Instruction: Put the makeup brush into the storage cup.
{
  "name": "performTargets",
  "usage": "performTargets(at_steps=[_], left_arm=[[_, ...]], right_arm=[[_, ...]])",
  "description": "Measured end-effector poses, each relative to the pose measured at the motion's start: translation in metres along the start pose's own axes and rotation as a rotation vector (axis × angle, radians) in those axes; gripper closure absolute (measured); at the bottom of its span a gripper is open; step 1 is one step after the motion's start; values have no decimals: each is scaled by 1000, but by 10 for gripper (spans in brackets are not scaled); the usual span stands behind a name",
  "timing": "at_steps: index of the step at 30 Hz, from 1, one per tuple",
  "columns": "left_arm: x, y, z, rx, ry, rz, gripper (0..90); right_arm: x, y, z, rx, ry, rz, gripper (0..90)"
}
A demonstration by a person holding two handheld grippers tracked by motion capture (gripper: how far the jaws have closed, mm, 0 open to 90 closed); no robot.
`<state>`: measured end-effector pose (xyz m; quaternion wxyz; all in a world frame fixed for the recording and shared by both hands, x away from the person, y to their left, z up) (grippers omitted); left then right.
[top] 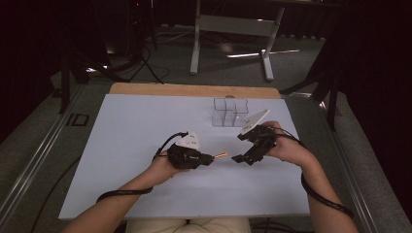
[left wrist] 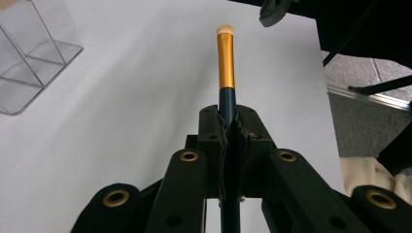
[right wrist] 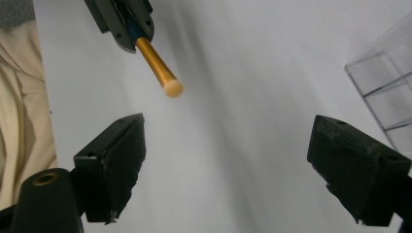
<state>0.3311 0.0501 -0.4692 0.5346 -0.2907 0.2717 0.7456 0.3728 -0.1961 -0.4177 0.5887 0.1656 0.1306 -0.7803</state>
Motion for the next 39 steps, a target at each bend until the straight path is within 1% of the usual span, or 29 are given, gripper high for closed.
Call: performTargets(at_steps=[1,2,4,6,7,9,10,11,12,13,14,15,16,17,18,19,20,21,23,25,27,29,30,36,39], left_arm=[[0,0,0,2,2,1,833],[0,-1,0,3,2,1,833],[0,-1,0,1,10,2,833],[-1,-1,1,1,16,0,833],[-1,-1,1,3,19,-1,833],[-2,-1,1,0,28,0,833],[-2,-1,2,4,32,0,833],[-3,-1,1,3,32,-1,833],[-3,-1,1,4,33,-1,833],[-3,-1,1,8,33,-4,833],[-3,-1,1,7,34,-6,833],[-3,-1,1,9,36,-6,833],[-3,-1,1,15,39,-6,833],[-3,-1,1,15,39,-6,833],[-4,-1,1,16,43,-10,833],[-4,-1,1,18,45,-12,833],[-4,-1,1,18,44,-13,833],[-4,-1,1,22,44,-14,833],[-5,0,0,24,47,-14,833],[-5,0,1,23,51,-22,833],[-6,1,1,26,59,-23,833],[-7,1,0,29,60,-28,833],[-7,2,0,27,61,-29,833],[-8,2,0,25,73,-33,832],[-7,2,1,28,71,-39,832]], right_arm=[[0,-1,0,0,6,4,111],[0,-3,0,10,22,10,111],[-1,-5,0,11,48,2,108],[-2,-5,0,-3,60,-8,108],[-2,-6,1,-8,76,-12,107],[-3,-7,2,-40,94,-21,96],[-3,-8,3,-29,106,-21,96],[-4,-8,3,-34,112,-25,96],[-4,-8,3,-48,111,-29,97],[-4,-9,2,-45,107,-28,106],[-5,-9,2,-47,102,-20,153],[-5,-10,1,-56,103,-16,157],[-5,-10,1,-55,110,-7,183],[-5,-10,1,-55,110,-7,183],[-6,-11,1,-62,108,-8,238],[-6,-13,2,-66,101,14,311],[-6,-14,1,-59,84,35,390],[-7,-15,1,-44,77,61,446],[-7,-16,0,-47,62,75,510],[-8,-15,0,-49,69,83,567],[-9,-15,1,-57,72,93,605],[-10,-15,1,-80,74,99,644],[-10,-14,2,-80,75,99,656],[-15,-16,3,-119,61,123,761],[-18,-14,4,-139,55,137,777]])
Point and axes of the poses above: each handheld gripper's, and its own axes: z roughly backward along the jaws, x roughly out of its underside, y roughly to its right, the point moved 1 cm from there along -z, roughly forward along the jaws, and after that the axes turned 9 degrees about -y, right-handed, at the moved point
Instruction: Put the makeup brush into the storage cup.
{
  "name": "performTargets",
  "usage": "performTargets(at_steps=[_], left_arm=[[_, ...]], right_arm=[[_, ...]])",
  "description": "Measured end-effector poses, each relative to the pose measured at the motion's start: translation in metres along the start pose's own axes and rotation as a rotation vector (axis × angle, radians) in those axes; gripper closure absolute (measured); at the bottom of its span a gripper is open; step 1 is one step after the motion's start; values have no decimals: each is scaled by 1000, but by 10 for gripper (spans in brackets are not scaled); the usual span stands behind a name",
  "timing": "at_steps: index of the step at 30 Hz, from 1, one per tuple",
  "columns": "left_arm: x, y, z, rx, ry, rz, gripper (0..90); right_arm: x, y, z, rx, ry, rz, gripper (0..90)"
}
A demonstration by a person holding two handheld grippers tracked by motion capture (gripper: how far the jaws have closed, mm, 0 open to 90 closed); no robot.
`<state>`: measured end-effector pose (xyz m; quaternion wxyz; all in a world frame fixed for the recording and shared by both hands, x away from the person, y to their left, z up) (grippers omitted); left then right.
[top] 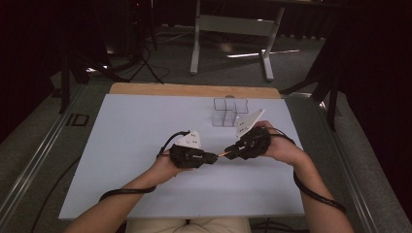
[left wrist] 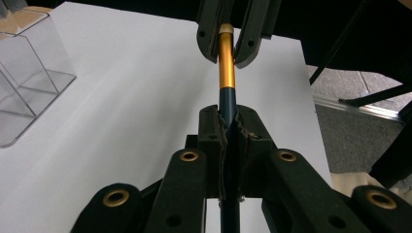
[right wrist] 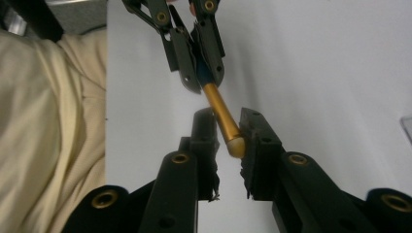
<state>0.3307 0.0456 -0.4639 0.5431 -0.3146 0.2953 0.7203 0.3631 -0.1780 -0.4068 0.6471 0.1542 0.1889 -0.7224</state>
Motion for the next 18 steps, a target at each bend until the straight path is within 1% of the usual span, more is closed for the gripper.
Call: performTargets(at_steps=[3,6,8,9,11,12,15,16,18], left_arm=[[1,0,0,6,-5,-8,831],[2,2,-2,3,-22,-20,828],[2,2,-4,1,-32,-26,825],[2,3,-5,-3,-40,-37,826],[2,5,-8,-4,-51,-51,822],[2,6,-9,-8,-56,-56,825],[3,8,-11,-12,-64,-67,829],[3,8,-11,-19,-66,-72,830],[3,8,-11,-15,-65,-78,834]], right_arm=[[-2,2,1,-23,-13,7,791],[-5,2,1,-55,-32,-3,809],[-7,2,3,-67,-28,-3,822],[-8,1,4,-73,-26,-4,828],[-12,-1,5,-71,-38,13,842],[-13,-2,5,-83,-52,15,843],[-16,-5,5,-73,-73,27,845],[-17,-5,5,-75,-69,23,845],[-16,-5,6,-65,-69,24,840]])
Point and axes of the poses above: each handheld gripper's, and its own axes: z roughly backward along the jaws, x roughly out of its underside, y roughly to its right, the point moved 1 cm from there along -z, roughly forward along the jaws, and after that the axes turned 9 degrees about -y, right-handed, at the moved point
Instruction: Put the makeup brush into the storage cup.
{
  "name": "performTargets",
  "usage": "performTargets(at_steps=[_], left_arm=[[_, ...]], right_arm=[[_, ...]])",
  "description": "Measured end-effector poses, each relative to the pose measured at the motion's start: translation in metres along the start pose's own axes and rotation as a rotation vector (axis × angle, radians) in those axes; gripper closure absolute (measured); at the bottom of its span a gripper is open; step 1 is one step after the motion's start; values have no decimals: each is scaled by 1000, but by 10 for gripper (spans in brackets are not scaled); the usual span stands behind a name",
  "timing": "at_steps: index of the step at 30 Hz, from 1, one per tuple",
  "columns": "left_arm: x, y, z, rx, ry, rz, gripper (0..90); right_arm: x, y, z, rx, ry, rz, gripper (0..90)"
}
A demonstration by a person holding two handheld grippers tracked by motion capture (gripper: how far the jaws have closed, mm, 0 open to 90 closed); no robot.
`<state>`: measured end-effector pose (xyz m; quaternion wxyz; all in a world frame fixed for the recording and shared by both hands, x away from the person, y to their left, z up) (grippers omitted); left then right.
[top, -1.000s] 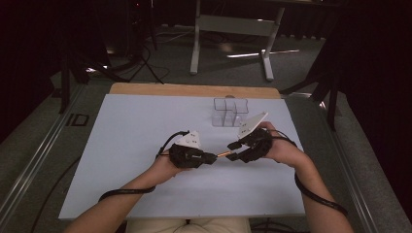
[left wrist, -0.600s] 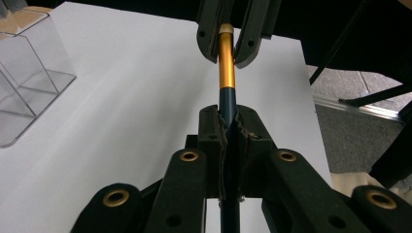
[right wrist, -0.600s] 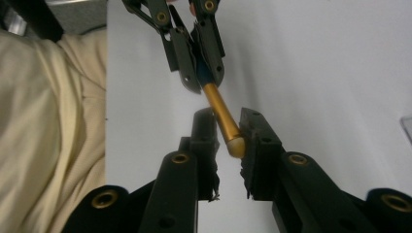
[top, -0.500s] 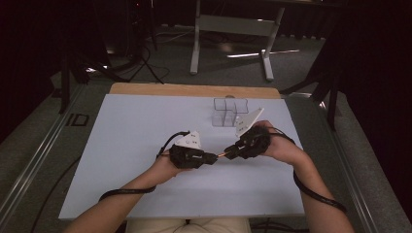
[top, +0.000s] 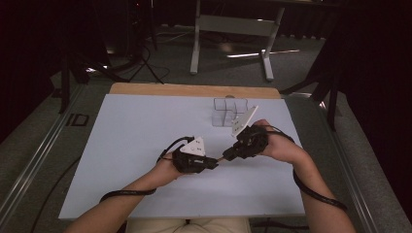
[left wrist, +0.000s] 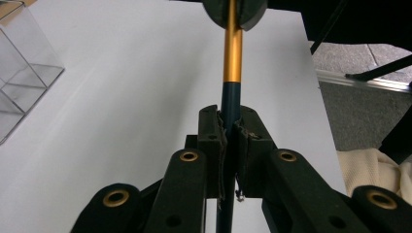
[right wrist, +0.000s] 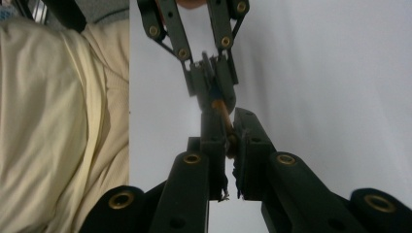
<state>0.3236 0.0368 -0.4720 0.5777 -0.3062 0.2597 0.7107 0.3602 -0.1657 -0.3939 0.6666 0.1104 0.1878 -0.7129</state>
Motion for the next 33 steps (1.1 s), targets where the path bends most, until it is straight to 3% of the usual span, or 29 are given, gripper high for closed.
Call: performTargets(at_steps=[3,8,15,18,26,33], left_arm=[[-1,0,0,-2,0,3,837],[0,-4,3,-6,6,27,837],[-2,-3,5,-7,17,17,838],[-4,-1,5,-2,15,2,838],[-7,1,5,-12,27,-19,837],[-6,2,4,-25,23,-32,835]], right_arm=[[0,-1,0,13,10,7,826],[2,-1,1,25,28,7,697],[1,-2,-1,23,34,12,687],[0,-2,-2,17,27,19,693],[-6,0,-3,-16,-5,11,820],[-10,1,-4,-49,-26,-5,845]])
Point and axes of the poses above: each handheld gripper's, and its own axes: z roughly backward along the jaws, x roughly out of its underside, y roughly to its right, the point moved 1 cm from there along -z, roughly forward along the jaws, and after that the axes turned 9 degrees about -y, right-handed, at the moved point
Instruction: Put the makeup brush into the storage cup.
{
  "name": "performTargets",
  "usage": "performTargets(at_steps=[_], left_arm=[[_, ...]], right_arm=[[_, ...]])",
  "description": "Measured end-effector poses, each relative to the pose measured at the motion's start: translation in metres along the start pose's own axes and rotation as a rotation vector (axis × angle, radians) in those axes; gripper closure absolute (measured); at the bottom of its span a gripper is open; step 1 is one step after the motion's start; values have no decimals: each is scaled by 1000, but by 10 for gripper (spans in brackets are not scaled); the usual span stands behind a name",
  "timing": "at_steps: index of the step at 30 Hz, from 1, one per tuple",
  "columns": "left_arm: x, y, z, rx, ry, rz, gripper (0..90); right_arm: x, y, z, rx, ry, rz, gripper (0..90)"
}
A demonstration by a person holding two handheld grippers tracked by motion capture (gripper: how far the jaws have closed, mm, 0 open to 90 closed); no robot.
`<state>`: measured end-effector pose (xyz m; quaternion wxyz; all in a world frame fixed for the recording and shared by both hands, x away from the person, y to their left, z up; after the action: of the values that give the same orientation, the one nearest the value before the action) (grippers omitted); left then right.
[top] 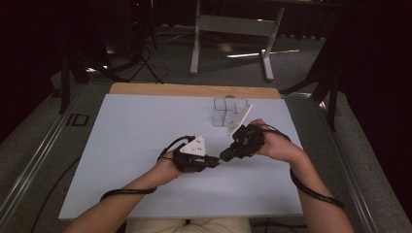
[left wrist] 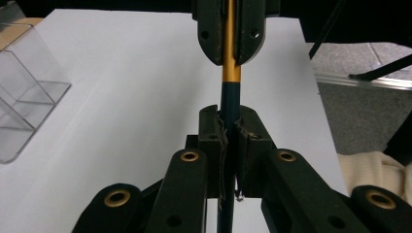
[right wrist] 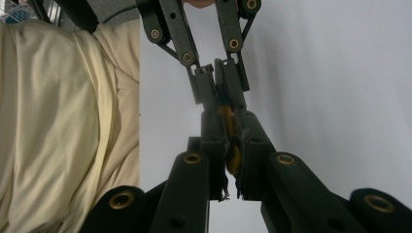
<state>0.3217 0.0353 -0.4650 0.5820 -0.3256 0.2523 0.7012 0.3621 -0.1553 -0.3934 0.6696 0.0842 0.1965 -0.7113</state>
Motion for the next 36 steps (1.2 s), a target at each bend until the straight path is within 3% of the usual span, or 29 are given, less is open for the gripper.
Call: performTargets(at_steps=[7,12,19,23,31,36], left_arm=[[0,-2,2,3,28,16,824],[-1,-5,5,8,33,38,753],[-1,-7,11,15,37,61,710],[-2,-6,11,32,44,63,710],[-9,-3,9,64,59,61,744],[-12,-5,9,76,56,62,803]], right_arm=[[-4,-1,4,4,-22,0,846],[-9,-2,9,17,-43,9,846],[-18,-2,14,31,-123,14,845],[-22,-4,15,37,-183,28,846],[-27,-6,16,44,-243,55,845],[-27,-7,17,46,-240,63,845]])
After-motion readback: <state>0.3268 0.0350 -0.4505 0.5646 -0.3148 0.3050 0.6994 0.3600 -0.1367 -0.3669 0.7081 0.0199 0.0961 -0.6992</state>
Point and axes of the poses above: each handheld gripper's, and its own axes: z roughly backward along the jaws, x roughly out of its underside, y roughly to its right, the point moved 1 cm from there along -z, roughly forward along the jaws, and after that the axes turned 9 degrees about -y, right-handed, at the moved point
